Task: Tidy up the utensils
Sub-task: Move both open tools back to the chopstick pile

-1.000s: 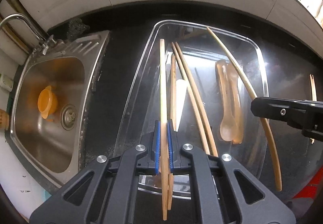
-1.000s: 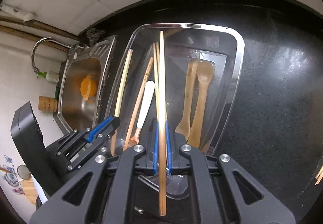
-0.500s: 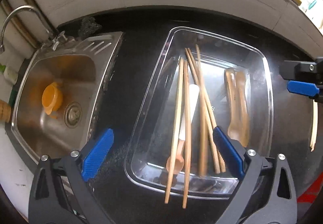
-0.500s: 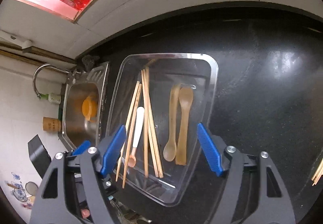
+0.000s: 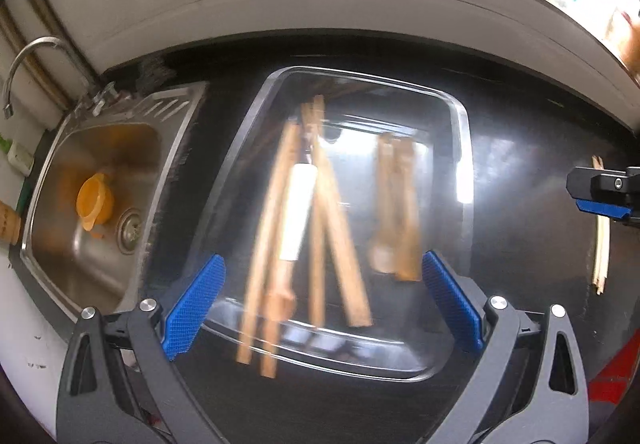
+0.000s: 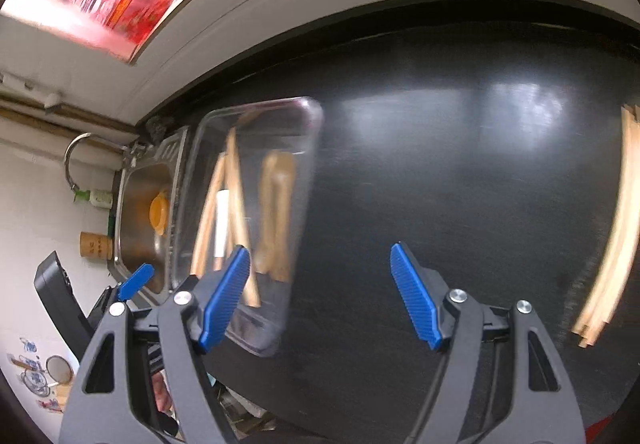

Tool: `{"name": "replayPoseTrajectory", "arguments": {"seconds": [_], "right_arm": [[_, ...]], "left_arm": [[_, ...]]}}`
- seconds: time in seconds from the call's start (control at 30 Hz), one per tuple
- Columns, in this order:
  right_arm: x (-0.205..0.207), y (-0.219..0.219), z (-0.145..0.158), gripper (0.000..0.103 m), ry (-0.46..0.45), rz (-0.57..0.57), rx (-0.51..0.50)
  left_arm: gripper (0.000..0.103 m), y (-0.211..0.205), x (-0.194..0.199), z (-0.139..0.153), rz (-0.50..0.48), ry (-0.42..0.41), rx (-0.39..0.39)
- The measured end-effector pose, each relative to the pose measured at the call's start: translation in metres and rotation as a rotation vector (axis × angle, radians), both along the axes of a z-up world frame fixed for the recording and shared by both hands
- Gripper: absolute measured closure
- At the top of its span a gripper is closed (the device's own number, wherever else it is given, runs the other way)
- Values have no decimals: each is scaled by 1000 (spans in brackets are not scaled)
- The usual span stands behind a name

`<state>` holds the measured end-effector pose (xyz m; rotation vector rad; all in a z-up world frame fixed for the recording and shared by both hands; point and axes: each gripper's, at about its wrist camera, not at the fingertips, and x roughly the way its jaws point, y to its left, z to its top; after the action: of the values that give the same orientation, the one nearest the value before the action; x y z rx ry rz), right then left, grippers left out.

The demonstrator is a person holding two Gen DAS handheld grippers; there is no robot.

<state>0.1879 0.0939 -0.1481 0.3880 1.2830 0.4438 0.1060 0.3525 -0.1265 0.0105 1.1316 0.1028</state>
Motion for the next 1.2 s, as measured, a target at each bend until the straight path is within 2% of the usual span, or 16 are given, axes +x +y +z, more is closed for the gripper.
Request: {"name": "replayPoseTrajectory", "arguments": {"seconds": [0.13, 0.23, 0.37, 0.47, 0.63, 0.7, 0.77, 0.87, 1.07, 1.2], "right_arm": [[-16, -77, -5, 32, -30, -85, -62], [-32, -137, -16, 32, -50, -149, -137], [-62, -214, -38, 32, -75, -193, -280], [-89, -260, -62, 32, -79, -187, -402], [-119, -308, -90, 32, -22, -214, -421], [-128, -318, -96, 32, -8, -222, -410], [-135, -319, -101, 32, -5, -217, -413], [-137, -316, -104, 32, -6, -189, -414], [-127, -274, -110, 32, -26, -112, -451], [-117, -242, -112, 27, -61, -85, -491]], "left_arm": [[7, -58, -4, -7, -82, 3, -15], [7, -117, -8, -19, -180, -4, -17], [7, -206, -22, -48, -346, 2, -3], [7, -254, -32, -70, -437, 26, 12], [7, -313, -39, -100, -533, 75, 36], [6, -317, -35, -101, -536, 46, 9], [6, -320, -25, -101, -529, 56, -5], [6, -319, -13, -100, -536, 49, 19], [6, -309, 6, -101, -551, 79, 12], [6, -295, 15, -100, -606, 79, 2]]}}
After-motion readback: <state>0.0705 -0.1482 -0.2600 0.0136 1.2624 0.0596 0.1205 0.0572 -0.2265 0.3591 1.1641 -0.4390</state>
